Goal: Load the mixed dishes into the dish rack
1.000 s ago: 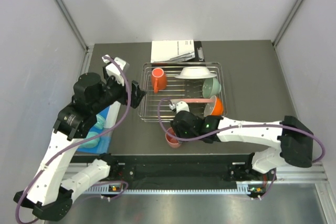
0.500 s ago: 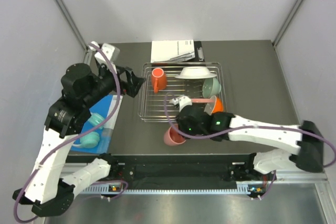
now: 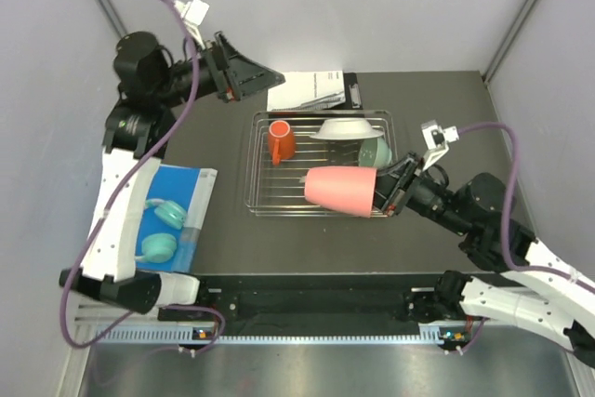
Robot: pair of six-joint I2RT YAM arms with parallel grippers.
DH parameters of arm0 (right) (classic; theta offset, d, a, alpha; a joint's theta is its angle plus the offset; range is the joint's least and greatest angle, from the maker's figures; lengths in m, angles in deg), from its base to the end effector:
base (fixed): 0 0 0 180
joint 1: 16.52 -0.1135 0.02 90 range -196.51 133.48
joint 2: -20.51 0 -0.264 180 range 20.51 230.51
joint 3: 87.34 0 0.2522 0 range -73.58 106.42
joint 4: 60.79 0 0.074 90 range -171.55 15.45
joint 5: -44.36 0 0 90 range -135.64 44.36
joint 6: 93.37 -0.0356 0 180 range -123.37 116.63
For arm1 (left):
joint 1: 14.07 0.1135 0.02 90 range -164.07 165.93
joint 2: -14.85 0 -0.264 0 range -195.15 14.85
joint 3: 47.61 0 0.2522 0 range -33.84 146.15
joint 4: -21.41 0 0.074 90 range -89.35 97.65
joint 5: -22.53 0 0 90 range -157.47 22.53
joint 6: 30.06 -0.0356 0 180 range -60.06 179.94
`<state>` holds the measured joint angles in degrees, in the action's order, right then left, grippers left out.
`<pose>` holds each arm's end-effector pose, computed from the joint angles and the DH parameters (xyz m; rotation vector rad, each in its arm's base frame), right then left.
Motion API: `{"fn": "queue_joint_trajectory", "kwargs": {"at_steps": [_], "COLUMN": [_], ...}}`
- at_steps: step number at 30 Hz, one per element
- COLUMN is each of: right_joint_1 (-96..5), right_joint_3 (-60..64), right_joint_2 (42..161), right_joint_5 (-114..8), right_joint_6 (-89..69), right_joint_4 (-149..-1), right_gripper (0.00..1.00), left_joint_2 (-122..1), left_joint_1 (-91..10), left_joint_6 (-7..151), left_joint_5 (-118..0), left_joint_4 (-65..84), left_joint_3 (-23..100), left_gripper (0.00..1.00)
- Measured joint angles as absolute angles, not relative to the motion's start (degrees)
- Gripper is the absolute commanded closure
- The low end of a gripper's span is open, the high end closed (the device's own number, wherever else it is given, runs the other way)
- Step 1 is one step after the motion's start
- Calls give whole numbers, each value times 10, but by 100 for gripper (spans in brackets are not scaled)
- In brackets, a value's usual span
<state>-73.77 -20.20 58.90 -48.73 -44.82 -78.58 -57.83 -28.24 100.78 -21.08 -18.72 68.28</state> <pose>0.0751 0.1202 0.4196 -0.2625 1.5240 1.4487 0.2105 -0.0797 0.5435 0.3248 1.6716 -1.3459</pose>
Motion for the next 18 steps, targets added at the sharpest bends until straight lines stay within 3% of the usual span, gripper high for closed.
{"fn": "queue_joint_trajectory", "kwargs": {"at_steps": [6,12,18], "right_joint_1": [-666,-628,-584], "right_joint_3": [-232,-207,-198], "right_joint_2": [677,808,860], "right_joint_5": [-594,-675,-735], "right_joint_6": [-522,-572,-642], "right_joint_4": [-669,-593,-474], "right_gripper": [100,100,100], "left_joint_2": [-643,-583,-533], "left_joint_1": [-281,-282,-283], "left_joint_6": [1115,1168,1191], "left_joint_5": [-110,-47,0], "left_joint_4": [-131,-67,-13], "left_joint_3": [660,580,526], "left_gripper": [1,1,1]}}
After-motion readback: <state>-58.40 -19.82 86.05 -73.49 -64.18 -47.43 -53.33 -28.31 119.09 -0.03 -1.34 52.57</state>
